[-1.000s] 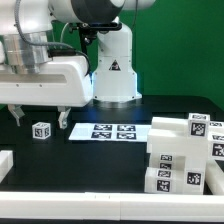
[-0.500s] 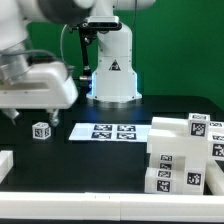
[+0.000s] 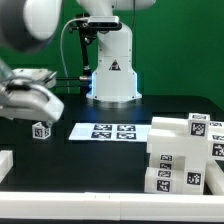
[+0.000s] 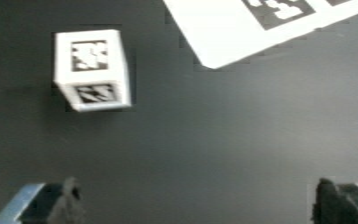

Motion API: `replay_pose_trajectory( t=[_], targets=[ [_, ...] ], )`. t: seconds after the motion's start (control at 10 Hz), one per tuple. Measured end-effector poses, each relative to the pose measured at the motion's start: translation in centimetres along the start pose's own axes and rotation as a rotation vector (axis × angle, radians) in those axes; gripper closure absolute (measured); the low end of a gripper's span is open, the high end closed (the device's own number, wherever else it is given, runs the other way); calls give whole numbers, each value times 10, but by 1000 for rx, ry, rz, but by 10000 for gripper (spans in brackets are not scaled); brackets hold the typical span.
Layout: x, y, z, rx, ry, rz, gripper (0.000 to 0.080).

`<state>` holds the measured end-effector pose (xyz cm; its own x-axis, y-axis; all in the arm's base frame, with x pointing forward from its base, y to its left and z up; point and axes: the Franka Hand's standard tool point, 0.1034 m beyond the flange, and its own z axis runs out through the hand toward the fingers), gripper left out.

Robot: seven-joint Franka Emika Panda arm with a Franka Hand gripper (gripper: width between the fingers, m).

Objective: Assemble chair

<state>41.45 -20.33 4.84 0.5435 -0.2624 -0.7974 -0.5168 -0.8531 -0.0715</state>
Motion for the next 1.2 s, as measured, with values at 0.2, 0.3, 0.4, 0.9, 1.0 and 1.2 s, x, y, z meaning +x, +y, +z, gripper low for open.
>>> replay_pose_trajectory(
  t=[0.2, 0.3, 0.4, 0.9, 1.0, 1.2],
  targets=[
    [7, 16, 4, 2, -29, 7, 151],
    [7, 15, 4, 2, -29, 6, 151],
    [7, 16, 4, 2, -30, 6, 151],
    [-4, 20, 53, 31, -130, 105, 151],
    [-4, 21, 53, 31, -129, 106, 151],
    [-2, 24, 64, 25, -114, 114, 151]
  ],
)
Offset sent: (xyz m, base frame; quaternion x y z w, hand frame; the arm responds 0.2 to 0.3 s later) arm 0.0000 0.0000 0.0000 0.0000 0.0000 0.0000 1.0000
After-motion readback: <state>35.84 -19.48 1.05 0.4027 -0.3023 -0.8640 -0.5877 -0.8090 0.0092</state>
